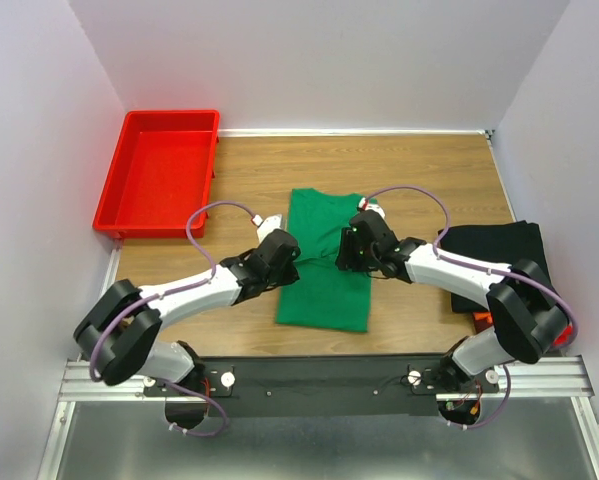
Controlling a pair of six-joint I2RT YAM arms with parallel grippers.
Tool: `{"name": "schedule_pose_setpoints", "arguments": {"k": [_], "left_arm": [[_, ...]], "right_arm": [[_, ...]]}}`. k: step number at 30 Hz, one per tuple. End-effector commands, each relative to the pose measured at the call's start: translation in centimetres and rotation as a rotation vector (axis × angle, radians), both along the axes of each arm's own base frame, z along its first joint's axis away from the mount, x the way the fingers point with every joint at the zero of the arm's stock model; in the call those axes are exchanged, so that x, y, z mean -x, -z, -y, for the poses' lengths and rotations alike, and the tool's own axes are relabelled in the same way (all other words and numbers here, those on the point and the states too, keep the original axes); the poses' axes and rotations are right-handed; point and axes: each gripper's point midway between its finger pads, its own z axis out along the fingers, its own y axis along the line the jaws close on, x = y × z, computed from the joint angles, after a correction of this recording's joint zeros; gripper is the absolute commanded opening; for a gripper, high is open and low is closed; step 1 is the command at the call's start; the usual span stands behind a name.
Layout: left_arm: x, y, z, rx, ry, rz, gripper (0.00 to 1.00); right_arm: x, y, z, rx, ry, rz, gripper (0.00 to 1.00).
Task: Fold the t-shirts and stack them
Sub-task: Fold the tshirt
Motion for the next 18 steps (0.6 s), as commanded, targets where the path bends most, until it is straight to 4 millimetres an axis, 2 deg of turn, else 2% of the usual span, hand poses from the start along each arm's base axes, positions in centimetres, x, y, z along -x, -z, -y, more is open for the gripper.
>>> {"name": "schedule_pose_setpoints", "arguments": {"k": [1, 6, 9, 15, 18], "left_arm": [[-2.3, 1.3, -1.2, -0.075, -0.022, 0.036, 0.11], [-5.6, 2.1, -3.1, -0.077, -0.073, 0.05, 0.1], [-6.6, 2.5, -3.0, -0.066, -0.073, 0.056, 0.1], [-6.6, 4.3, -2.3, -0.062, -0.05, 0.007, 0.06], [-6.5, 3.6, -2.8, -0.057, -0.069, 0.031, 0.07]], "right_arm": [[-0.5, -0.8, 0.9, 0.028, 0.042, 0.019, 0.6], [-0.3, -0.6, 2.2, 0.069, 0.074, 0.031, 0.6], [-0.3, -0.3, 2.9, 0.1, 0.093, 0.034, 0.6], [-0.4, 1.3, 3.9, 0.152, 0.118, 0.009, 0.58], [-0.2, 1.3, 4.2, 0.15, 0.129, 0.013, 0.58]]}}
